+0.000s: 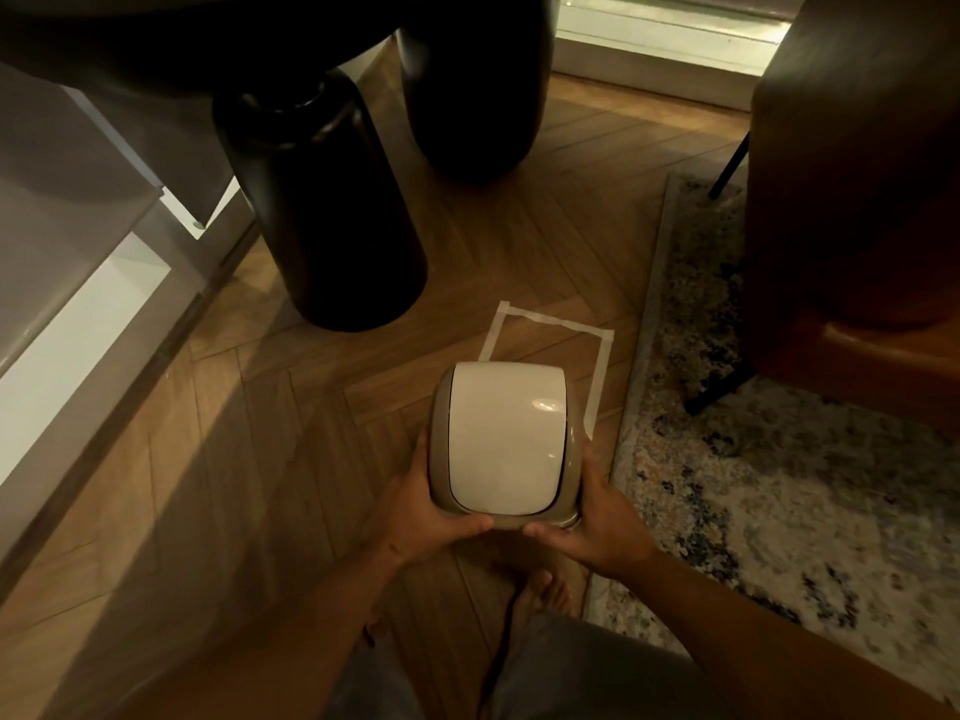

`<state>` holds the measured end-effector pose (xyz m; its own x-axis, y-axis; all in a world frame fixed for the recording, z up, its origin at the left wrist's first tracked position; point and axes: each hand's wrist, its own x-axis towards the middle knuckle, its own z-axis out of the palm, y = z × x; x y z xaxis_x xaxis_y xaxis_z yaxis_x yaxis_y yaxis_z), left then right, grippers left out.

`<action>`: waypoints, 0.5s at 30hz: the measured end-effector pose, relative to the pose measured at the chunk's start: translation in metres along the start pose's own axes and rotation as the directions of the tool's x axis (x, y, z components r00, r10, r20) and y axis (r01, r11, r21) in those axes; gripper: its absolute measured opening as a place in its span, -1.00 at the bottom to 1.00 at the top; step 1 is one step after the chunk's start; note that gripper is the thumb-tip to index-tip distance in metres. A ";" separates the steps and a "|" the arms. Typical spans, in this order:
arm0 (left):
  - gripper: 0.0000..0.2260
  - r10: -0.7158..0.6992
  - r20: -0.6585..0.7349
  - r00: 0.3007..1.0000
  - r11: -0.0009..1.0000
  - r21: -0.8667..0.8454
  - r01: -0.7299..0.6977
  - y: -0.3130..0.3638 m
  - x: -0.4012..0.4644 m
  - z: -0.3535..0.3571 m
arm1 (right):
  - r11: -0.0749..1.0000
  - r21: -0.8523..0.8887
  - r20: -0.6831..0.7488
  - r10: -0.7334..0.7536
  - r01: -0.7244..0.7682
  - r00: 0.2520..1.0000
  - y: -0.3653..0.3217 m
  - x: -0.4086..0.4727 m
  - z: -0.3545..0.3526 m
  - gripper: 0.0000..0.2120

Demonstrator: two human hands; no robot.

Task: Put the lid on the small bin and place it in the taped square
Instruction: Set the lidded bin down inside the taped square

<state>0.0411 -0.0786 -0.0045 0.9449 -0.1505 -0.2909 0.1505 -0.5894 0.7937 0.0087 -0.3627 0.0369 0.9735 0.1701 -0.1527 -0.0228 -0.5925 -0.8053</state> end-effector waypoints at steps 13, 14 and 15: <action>0.25 0.018 0.006 1.000 0.998 -0.056 -0.018 -0.016 0.027 -0.009 | 0.999 0.010 0.040 0.037 -0.037 0.999 0.004 0.035 0.014 0.28; 0.24 0.025 0.002 1.000 0.998 -0.065 -0.025 -0.015 0.034 -0.012 | 1.000 0.003 0.035 0.031 -0.031 0.999 0.003 0.042 0.013 0.27; 0.23 0.031 0.000 1.000 0.997 -0.072 -0.031 -0.015 0.040 -0.014 | 1.000 0.004 0.028 0.022 -0.022 0.999 0.002 0.048 0.013 0.27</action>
<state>0.0808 -0.0648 -0.0203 0.9491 -0.1688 -0.2658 0.1415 -0.5254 0.8390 0.0523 -0.3457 0.0204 0.9661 0.1786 -0.1863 -0.0455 -0.5927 -0.8041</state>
